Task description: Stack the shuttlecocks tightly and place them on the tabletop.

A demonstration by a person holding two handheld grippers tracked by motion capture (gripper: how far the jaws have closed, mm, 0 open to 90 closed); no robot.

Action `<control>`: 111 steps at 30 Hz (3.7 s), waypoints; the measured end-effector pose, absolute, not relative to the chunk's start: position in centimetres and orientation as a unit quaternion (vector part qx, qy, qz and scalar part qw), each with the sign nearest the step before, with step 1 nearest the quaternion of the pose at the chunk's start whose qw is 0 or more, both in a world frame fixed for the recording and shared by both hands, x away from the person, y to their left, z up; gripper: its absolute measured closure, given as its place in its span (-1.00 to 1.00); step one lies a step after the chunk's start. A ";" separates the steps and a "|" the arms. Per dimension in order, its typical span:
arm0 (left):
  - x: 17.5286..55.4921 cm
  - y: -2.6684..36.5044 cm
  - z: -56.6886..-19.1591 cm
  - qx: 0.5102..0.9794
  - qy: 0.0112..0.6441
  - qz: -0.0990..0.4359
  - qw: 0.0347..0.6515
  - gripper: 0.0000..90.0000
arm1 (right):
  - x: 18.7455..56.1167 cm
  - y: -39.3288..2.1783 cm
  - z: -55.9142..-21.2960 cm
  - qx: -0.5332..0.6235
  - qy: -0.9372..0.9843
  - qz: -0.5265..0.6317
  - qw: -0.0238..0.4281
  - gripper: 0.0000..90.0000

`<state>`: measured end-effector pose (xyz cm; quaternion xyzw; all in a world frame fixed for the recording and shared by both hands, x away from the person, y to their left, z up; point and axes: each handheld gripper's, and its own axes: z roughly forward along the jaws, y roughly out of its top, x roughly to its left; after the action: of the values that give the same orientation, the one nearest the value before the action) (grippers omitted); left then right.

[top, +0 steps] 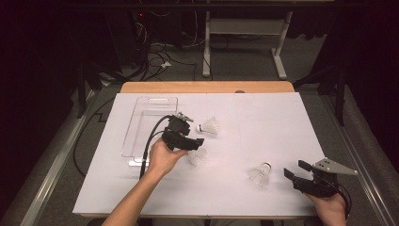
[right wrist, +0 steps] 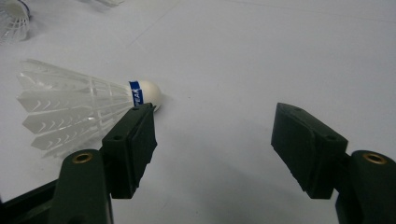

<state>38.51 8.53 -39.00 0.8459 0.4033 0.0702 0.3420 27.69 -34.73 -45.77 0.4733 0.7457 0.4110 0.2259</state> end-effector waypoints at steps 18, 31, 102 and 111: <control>36.8 9.2 -39.1 0.846 0.398 0.067 0.348 -0.26 | 27.7 -34.7 -45.8 0.470 0.747 0.411 0.229 -0.31; 35.6 9.6 -39.4 0.849 0.392 0.063 0.349 -0.26 | 27.7 -34.7 -45.8 0.473 0.746 0.410 0.227 -0.31; 27.7 14.6 -42.2 0.836 0.402 0.091 0.363 -0.24 | 27.6 -34.6 -45.7 0.474 0.746 0.408 0.230 -0.31; 27.1 15.8 -43.2 0.827 0.415 0.102 0.365 -0.24 | 27.6 -34.6 -45.7 0.472 0.747 0.407 0.231 -0.31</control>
<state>27.11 15.77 -43.15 0.8270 0.4155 0.1020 0.3646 27.58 -34.62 -45.72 0.4725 0.7465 0.4073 0.2315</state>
